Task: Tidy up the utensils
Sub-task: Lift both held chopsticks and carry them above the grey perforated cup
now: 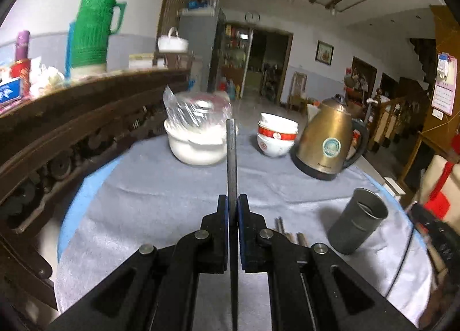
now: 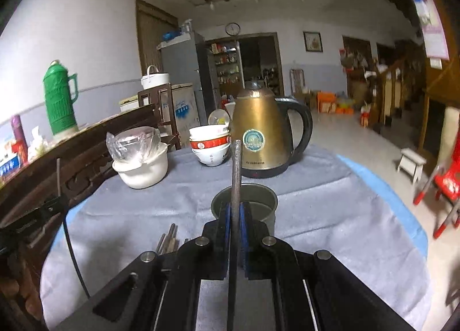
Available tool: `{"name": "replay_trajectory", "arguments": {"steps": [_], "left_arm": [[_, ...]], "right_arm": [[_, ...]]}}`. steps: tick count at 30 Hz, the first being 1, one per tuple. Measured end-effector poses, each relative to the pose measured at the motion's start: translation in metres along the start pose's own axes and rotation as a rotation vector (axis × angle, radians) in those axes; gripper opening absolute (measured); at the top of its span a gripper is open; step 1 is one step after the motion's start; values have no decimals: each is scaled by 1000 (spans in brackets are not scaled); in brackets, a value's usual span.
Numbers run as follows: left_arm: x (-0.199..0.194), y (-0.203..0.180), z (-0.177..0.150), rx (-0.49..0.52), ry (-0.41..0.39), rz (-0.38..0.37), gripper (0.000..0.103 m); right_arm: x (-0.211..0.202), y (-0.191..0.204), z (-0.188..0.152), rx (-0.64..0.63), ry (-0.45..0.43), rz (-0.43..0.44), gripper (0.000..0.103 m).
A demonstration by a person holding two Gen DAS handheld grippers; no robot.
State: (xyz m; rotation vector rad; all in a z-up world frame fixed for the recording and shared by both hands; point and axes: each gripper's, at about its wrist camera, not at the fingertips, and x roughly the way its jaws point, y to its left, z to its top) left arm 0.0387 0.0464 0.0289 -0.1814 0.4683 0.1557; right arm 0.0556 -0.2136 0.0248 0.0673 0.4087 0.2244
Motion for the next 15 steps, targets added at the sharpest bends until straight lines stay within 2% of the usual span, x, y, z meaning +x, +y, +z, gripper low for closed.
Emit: {"name": "replay_trajectory", "arguments": {"steps": [5, 15], "left_arm": [[-22, 10, -2, -2, -40, -2, 7], [-98, 37, -26, -56, -59, -68, 8]], "right_arm": [[-34, 4, 0, -46, -27, 20, 8], [-103, -2, -15, -3, -32, 57, 8]]}}
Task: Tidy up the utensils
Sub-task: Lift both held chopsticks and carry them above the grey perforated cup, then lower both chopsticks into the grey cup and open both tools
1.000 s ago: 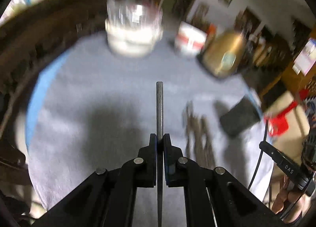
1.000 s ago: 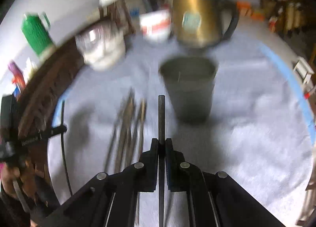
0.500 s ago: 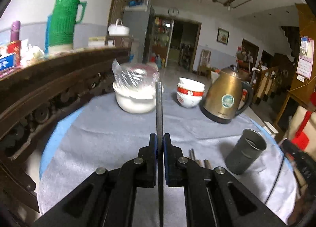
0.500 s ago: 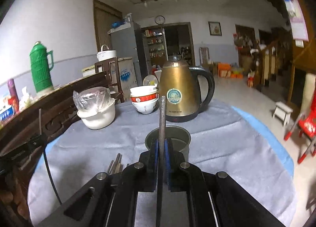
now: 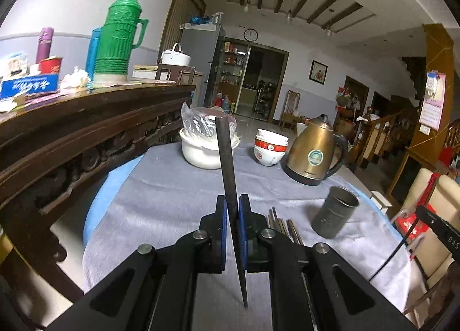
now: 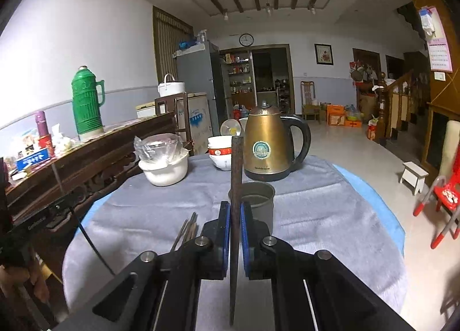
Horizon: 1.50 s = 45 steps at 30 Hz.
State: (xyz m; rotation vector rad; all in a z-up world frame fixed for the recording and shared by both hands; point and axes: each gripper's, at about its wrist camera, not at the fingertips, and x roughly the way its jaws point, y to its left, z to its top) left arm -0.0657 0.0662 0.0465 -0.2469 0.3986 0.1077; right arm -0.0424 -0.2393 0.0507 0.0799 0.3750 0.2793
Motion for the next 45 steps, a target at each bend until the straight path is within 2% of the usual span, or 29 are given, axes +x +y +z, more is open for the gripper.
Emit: {"name": "replay_trajectory", "arguments": {"steps": [7, 15, 22, 28, 31, 36, 42, 45], "left_arm": [[-24, -1, -13, -4, 3, -10, 8], [-24, -9, -13, -11, 6, -34, 7], [-29, -19, 14, -54, -29, -103, 6], [-20, -47, 57, -88, -77, -233, 6], [-9, -64, 80, -106, -105, -295, 6], [19, -92, 110, -143, -142, -348, 6], [64, -130, 124, -133, -170, -340, 6], [89, -149, 121, -110, -157, -323, 6]], "right_arm": [[-40, 5, -19, -2, 4, -20, 8], [-44, 2, -21, 10, -1, -25, 8], [-50, -4, 5, 22, -64, -6, 8], [-59, -9, 53, 24, -193, 20, 8], [-50, -13, 79, 23, -249, 26, 8], [-21, -21, 102, 43, -274, 22, 8], [19, -36, 108, 77, -263, -16, 8], [42, -41, 106, 82, -223, -19, 8]]}}
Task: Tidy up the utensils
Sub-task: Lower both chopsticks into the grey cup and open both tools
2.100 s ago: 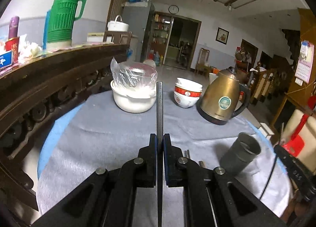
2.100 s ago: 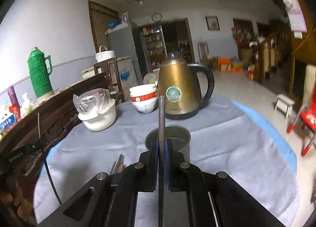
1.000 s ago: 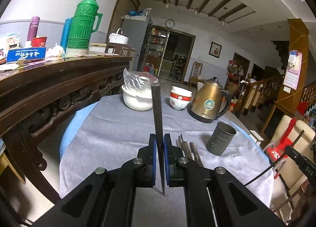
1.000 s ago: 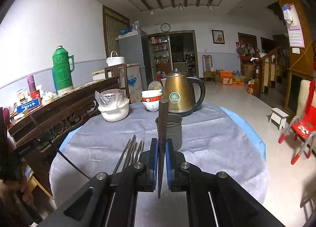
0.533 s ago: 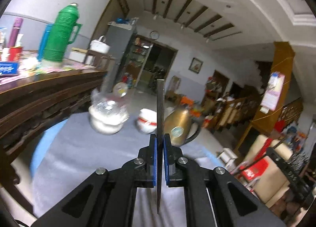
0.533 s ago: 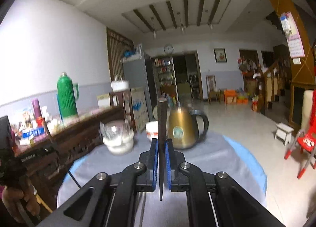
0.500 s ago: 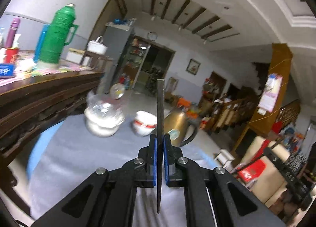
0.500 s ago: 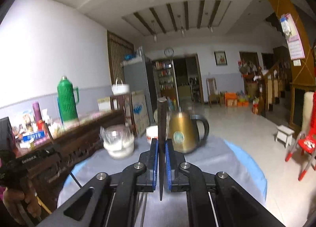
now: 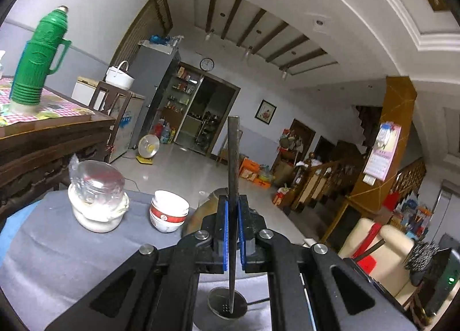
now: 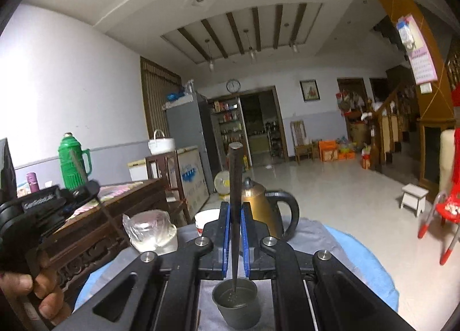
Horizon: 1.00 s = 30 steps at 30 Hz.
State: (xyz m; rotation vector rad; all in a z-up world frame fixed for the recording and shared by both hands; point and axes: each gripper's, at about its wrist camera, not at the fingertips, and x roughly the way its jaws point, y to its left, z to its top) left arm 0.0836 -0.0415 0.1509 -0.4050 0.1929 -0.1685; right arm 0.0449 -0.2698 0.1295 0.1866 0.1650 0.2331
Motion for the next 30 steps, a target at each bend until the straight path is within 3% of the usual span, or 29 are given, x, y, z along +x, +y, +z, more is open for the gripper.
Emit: {"name": "replay_trajectory", "arguments": {"steps": [7, 18, 21, 22, 23, 26, 28, 30], "left_arm": [[56, -8, -36, 42, 89, 36, 6], [84, 4, -76, 46, 247, 50, 6], [82, 7, -76, 48, 302, 49, 21], [79, 8, -75, 45, 314, 52, 40], [71, 11, -71, 31, 308, 46, 51], [42, 19, -57, 18, 253, 56, 67], [23, 28, -50, 6, 227, 62, 69], [4, 38, -43, -6, 206, 74, 69]], "right_arm": [[35, -10, -19, 1, 77, -16, 8], [69, -12, -50, -5, 232, -4, 9], [73, -12, -53, -11, 270, -34, 9], [72, -12, -51, -10, 282, -49, 10], [70, -12, -50, -10, 284, -56, 11], [57, -13, -40, -17, 262, -83, 30], [43, -13, -34, -15, 235, -94, 82], [20, -12, -28, -10, 183, -110, 83]]}}
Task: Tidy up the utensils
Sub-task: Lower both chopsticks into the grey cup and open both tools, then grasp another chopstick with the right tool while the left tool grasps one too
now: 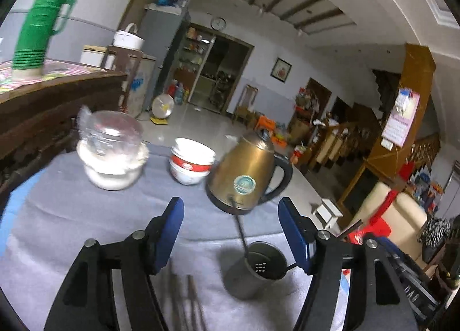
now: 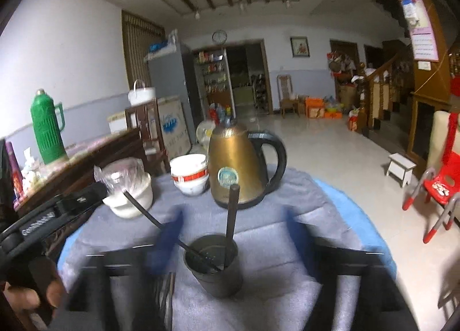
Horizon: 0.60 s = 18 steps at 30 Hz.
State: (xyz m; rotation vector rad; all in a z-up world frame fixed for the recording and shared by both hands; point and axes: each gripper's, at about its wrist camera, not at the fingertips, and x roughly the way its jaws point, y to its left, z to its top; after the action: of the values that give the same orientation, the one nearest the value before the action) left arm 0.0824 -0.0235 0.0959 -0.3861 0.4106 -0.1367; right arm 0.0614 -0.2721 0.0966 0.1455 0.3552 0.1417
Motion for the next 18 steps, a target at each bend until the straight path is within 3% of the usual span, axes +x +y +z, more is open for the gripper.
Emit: {"name": "replay_trajectory", "arguments": {"steps": [4, 6, 11, 14, 16, 18], "left_arm": [[-39, 31, -12, -16, -16, 54, 76], [-48, 47, -24, -4, 12, 105, 77], [-51, 95, -82, -22, 207, 210, 78], [-51, 112, -113, -56, 306, 249, 78], [-51, 120, -132, -65, 362, 268, 78], [-50, 124, -143, -68, 403, 272, 78]], "right_arm": [[-27, -2, -8, 32, 14, 4, 83], [-37, 2, -25, 20, 67, 22, 83], [-23, 10, -87, 10, 314, 111, 82], [-3, 16, -121, 30, 477, 161, 66], [12, 24, -136, 35, 560, 186, 43], [28, 30, -143, 36, 608, 198, 42]]}}
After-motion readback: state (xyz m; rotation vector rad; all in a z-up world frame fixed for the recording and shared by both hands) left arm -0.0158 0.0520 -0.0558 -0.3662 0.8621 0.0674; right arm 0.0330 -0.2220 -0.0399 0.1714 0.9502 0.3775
